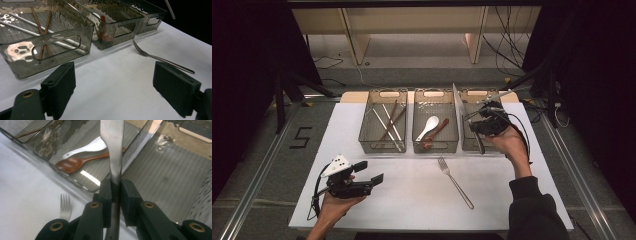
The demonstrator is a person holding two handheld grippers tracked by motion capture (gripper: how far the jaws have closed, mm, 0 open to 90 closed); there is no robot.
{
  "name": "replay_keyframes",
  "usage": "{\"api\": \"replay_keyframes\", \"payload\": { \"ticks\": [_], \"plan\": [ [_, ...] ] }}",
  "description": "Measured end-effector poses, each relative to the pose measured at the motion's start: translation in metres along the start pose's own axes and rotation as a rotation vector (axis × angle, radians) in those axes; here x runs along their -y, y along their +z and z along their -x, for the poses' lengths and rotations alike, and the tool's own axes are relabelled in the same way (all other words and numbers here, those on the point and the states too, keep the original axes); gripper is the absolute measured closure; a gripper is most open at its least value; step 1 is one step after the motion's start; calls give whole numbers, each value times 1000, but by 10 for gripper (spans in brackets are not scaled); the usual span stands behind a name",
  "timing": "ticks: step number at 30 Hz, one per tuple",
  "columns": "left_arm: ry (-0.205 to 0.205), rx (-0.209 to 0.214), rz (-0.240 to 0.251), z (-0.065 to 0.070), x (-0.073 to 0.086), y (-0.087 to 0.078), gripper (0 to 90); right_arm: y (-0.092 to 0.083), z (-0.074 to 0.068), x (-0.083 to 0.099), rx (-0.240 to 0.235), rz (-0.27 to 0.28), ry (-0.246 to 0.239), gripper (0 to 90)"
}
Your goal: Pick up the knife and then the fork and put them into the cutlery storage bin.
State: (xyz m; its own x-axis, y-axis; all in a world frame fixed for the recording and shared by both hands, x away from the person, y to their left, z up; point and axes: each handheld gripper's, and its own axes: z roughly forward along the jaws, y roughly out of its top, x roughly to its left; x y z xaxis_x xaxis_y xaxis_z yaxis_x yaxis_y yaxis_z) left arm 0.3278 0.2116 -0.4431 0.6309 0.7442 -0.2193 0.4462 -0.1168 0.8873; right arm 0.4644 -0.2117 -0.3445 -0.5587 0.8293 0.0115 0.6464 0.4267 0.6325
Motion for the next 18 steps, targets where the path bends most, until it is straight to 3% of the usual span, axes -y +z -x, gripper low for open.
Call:
{"api": "replay_keyframes", "payload": {
  "ticks": [18],
  "plan": [
    [-1,4,4,0,0,0,173,4,34,-17,100,2,41,806]
  ]
}}
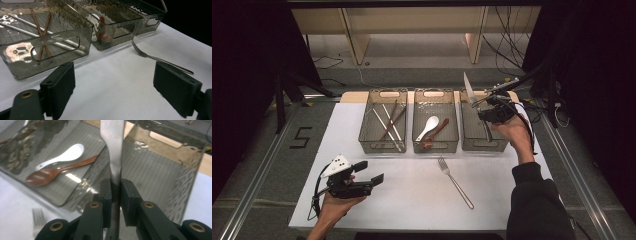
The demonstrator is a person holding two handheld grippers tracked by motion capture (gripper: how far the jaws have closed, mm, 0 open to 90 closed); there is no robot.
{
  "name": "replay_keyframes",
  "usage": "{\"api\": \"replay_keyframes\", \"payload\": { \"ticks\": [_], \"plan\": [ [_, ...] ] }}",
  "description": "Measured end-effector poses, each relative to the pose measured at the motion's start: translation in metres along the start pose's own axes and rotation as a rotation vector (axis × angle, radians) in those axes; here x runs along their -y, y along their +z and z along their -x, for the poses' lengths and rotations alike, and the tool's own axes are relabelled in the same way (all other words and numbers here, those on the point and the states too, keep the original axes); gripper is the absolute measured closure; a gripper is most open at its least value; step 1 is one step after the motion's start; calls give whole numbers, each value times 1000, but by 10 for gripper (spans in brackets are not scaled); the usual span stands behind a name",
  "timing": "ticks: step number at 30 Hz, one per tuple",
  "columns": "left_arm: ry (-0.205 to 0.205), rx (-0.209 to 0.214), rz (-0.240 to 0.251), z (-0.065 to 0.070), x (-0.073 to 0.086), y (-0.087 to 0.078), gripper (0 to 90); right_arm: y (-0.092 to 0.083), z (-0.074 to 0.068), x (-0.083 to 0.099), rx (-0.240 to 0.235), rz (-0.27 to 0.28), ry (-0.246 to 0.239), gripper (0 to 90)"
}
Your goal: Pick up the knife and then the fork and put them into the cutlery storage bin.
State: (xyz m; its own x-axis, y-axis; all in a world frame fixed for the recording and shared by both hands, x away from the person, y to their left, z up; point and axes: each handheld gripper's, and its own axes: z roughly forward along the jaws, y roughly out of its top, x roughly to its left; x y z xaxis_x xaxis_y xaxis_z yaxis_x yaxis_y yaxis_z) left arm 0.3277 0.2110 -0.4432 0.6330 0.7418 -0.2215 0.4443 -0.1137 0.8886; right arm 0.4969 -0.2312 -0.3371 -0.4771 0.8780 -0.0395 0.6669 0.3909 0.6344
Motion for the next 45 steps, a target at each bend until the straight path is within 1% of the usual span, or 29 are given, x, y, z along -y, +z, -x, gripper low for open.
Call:
{"api": "replay_keyframes", "payload": {
  "ticks": [5,11,13,19,21,23,25,26,35,38,45],
  "plan": [
    [-5,2,4,0,0,0,173,6,10,-4,38,-1,13,805],
    [-6,3,3,0,0,0,173,14,19,-3,71,-4,27,806],
    [-3,4,-2,-1,0,0,173,16,21,-3,86,-1,31,805],
    [-3,3,-1,0,0,0,173,22,24,-2,103,1,21,805],
    [-3,4,-1,0,0,0,173,24,24,0,116,10,13,805],
    [-2,5,-1,0,0,0,173,28,25,3,113,6,21,805],
    [-4,6,-2,0,0,0,173,30,26,6,130,9,16,805],
    [-3,5,-1,0,0,0,173,31,27,8,125,3,21,805],
    [-5,6,-4,0,0,0,173,40,33,23,136,-19,35,804],
    [-5,7,-4,0,0,1,173,42,34,28,131,-23,42,804],
    [-5,5,-5,0,1,1,173,47,34,33,137,-29,40,803]
  ]
}}
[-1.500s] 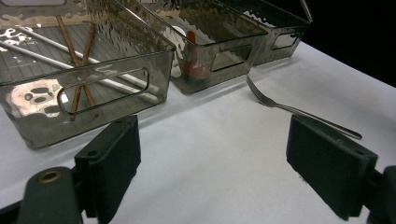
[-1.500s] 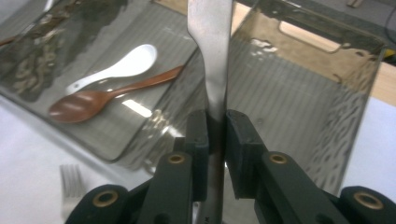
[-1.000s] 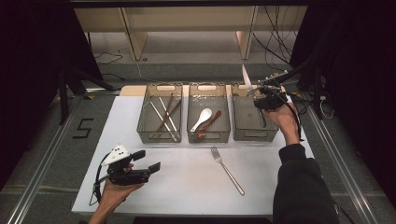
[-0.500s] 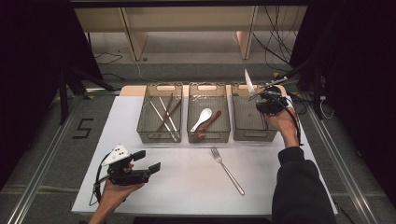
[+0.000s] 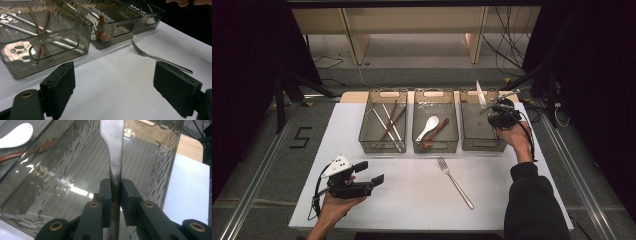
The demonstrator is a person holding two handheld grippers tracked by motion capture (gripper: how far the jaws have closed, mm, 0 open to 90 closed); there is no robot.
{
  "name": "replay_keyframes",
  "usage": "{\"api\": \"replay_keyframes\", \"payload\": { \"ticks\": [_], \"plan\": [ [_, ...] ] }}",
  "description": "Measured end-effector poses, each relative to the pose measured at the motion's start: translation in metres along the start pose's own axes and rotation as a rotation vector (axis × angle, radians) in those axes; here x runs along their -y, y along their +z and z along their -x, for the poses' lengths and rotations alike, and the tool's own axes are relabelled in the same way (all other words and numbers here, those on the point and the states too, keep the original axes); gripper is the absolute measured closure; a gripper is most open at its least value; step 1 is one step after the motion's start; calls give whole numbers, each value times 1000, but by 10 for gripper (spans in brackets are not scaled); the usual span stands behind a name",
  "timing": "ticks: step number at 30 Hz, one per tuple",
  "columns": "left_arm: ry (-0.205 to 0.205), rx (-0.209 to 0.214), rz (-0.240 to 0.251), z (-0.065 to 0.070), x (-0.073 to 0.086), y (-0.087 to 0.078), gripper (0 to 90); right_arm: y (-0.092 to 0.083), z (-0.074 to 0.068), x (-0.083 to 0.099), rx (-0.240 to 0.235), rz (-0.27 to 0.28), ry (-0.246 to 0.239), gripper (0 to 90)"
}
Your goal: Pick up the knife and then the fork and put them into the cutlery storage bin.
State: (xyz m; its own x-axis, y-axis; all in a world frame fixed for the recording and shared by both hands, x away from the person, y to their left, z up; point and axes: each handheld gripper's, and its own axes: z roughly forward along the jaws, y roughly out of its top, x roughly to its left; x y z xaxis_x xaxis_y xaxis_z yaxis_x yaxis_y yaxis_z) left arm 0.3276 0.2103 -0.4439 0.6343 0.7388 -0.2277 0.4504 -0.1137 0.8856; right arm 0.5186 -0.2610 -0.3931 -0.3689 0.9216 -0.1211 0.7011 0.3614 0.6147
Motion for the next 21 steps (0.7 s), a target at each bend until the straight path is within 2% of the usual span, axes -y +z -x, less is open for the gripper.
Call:
{"api": "replay_keyframes", "payload": {
  "ticks": [4,5,7,8,10,12,14,17,21],
  "plan": [
    [2,1,0,0,0,0,173,4,0,1,3,-10,6,799],
    [1,1,0,0,0,0,173,4,-1,2,5,-11,4,845],
    [1,1,0,0,0,0,173,2,0,1,4,11,25,826],
    [0,2,0,0,0,0,173,1,0,0,-11,5,30,778],
    [1,2,-1,0,0,0,173,1,-3,-1,-3,-6,6,706],
    [2,1,-1,1,0,0,173,0,-4,-1,-22,-9,17,609],
    [2,1,-1,1,0,0,172,0,-6,0,-19,-11,10,573],
    [-1,1,-2,0,0,0,172,-3,-11,-1,-56,-10,13,491],
    [-2,1,0,0,0,0,171,-13,-19,-1,-107,-2,13,425]
  ]
}}
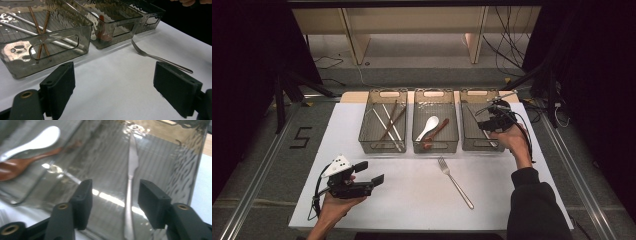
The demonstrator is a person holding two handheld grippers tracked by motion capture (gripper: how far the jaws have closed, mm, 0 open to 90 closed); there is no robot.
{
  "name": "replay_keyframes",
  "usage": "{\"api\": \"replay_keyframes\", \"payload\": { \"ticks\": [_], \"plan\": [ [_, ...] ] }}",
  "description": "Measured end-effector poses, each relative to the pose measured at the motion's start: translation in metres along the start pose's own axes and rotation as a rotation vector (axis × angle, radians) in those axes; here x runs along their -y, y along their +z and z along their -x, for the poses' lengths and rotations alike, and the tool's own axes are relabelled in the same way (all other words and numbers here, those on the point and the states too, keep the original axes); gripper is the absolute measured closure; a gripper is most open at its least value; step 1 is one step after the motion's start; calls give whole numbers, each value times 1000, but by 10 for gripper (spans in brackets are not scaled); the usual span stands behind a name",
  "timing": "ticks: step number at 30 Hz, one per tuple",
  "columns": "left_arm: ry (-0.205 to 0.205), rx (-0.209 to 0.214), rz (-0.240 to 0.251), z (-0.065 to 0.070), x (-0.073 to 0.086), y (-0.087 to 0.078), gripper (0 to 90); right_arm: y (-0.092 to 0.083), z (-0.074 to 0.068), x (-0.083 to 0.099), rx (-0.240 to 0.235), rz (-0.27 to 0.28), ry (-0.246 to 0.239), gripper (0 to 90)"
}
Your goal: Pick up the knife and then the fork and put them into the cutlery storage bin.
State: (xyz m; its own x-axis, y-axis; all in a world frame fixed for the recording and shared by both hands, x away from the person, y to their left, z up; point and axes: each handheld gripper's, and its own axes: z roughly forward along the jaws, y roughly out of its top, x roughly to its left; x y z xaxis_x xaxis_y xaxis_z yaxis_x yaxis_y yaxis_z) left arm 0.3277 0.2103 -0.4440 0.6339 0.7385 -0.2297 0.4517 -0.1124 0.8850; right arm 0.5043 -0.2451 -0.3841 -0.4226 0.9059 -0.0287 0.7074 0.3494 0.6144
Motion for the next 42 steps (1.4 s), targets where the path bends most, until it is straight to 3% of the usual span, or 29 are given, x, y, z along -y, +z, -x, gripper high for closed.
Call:
{"api": "replay_keyframes", "payload": {
  "ticks": [7,15,32,42],
  "plan": [
    [3,0,-3,0,0,1,170,-20,-25,6,-98,-16,-23,332],
    [3,0,0,0,0,1,168,-33,-52,22,-169,-37,-74,320],
    [3,1,3,0,1,0,167,-21,-96,63,-256,-117,-155,321],
    [11,1,0,0,1,1,167,-10,-114,72,-277,-181,-202,354]
  ]
}}
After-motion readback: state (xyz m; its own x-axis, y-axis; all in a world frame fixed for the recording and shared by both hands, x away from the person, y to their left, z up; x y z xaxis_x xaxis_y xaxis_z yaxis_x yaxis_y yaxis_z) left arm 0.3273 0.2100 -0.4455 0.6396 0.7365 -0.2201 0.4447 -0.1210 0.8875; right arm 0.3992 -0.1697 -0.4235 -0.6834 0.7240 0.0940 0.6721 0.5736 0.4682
